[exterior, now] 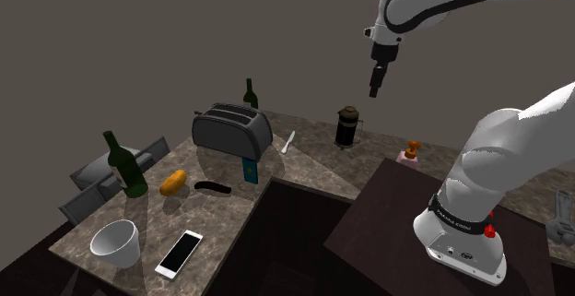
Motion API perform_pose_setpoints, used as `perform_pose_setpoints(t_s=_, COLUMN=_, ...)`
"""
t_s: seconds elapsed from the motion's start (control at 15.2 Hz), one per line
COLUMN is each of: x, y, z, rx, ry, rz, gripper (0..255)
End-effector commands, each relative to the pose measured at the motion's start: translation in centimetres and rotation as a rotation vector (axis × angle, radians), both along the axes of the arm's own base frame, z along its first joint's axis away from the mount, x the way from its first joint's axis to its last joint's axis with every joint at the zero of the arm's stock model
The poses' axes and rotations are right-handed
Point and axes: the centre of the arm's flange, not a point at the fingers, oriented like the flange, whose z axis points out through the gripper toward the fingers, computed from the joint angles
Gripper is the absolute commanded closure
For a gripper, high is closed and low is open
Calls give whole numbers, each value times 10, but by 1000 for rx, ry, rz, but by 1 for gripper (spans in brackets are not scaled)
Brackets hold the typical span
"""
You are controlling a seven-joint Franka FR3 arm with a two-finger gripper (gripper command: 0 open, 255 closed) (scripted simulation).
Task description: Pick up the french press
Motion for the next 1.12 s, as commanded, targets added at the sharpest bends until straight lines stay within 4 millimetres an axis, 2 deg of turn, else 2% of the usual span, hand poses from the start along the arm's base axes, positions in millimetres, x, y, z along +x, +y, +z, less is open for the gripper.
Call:
perform_pose_setpoints(t_s=0.0, x=9, y=-19, z=-18, rx=-1, ry=-1, rz=9, gripper=0)
perform_pose_setpoints(t_s=1.06, x=61, y=-172, z=-155, rx=1, ry=-2, rz=67, gripper=0)
